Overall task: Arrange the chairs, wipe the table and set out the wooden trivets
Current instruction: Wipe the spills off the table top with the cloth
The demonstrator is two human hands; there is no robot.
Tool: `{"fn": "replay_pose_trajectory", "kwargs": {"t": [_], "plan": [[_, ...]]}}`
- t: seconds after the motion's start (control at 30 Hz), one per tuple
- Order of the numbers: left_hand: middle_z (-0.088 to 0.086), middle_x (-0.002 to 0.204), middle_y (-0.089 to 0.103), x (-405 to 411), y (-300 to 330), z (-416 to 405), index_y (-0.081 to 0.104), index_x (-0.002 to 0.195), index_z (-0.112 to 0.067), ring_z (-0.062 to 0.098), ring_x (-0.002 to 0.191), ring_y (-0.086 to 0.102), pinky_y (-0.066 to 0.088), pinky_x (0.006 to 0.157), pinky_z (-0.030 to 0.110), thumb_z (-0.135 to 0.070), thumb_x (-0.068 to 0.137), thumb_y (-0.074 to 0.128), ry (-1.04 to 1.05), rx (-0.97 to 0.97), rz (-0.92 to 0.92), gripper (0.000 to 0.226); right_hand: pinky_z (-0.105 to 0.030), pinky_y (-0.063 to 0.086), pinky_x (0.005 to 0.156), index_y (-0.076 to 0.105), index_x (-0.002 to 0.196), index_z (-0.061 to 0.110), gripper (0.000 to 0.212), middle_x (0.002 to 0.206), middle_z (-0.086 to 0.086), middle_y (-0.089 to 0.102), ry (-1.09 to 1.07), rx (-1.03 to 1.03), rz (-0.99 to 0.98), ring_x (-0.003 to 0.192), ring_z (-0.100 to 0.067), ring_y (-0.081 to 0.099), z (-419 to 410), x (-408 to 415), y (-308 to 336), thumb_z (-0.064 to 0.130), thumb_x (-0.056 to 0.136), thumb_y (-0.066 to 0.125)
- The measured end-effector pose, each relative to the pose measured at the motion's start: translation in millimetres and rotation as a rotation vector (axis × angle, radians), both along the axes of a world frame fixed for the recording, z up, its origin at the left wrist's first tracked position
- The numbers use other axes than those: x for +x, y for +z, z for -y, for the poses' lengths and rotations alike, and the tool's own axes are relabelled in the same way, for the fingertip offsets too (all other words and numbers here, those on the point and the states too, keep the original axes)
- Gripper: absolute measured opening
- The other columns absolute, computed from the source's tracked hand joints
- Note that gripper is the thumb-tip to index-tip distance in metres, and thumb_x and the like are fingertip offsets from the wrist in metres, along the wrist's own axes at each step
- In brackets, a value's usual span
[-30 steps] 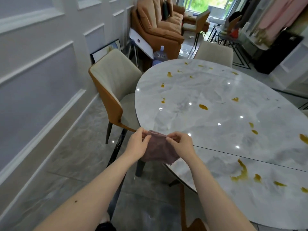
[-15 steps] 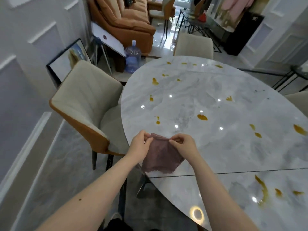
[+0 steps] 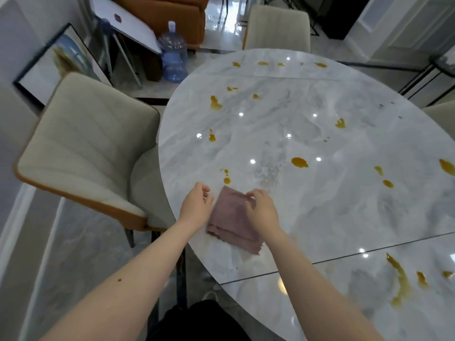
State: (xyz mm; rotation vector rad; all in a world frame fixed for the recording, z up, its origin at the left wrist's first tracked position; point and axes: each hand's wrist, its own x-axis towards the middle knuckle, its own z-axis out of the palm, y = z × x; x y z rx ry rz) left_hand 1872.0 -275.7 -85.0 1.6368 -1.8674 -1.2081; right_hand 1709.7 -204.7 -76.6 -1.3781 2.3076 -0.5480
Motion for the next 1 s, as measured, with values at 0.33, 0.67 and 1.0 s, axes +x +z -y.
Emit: {"fn": "replay_pose_trajectory", "kwargs": {"t": [0.33, 0.67, 1.0], "plan": [[0.007, 0.147, 0.035, 12, -31, 20, 0.036, 0.140, -0.012, 0.026, 0.136, 0.028, 0.022, 0.112, 0.037, -0.025, 0.095, 0.048, -0.315, -0.308, 0.409, 0.049, -0.036, 0.001, 0.119, 0.023, 0.150, 0.019, 0.082, 0.160, -0.004, 0.011, 0.097, 0.167, -0.165, 0.148, -0.020, 0.006, -10, 48, -58, 0.055, 0.082, -0.007], [0.005, 0.159, 0.011, 42, -51, 108, 0.015, 0.151, -0.021, 0.025, 0.147, 0.005, -0.005, 0.117, 0.045, -0.036, 0.099, 0.037, -0.484, -0.381, 0.520, 0.059, -0.047, -0.010, 0.116, 0.003, 0.152, 0.029, 0.080, 0.161, -0.004, -0.001, -0.402, 0.261, -0.238, 0.147, -0.026, -0.006, 50, 73, -74, 0.055, 0.078, -0.014], [0.003, 0.160, 0.003, 16, -76, 169, 0.006, 0.152, -0.016, 0.020, 0.147, 0.000, -0.007, 0.118, 0.044, -0.036, 0.101, 0.022, -0.411, -0.436, 0.541, 0.057, -0.049, -0.008, 0.117, 0.003, 0.151, 0.035, 0.057, 0.161, -0.006, -0.002, -0.327, 0.271, -0.296, 0.147, -0.028, -0.006, 156, 63, -85, 0.049, 0.099, 0.021]]}}
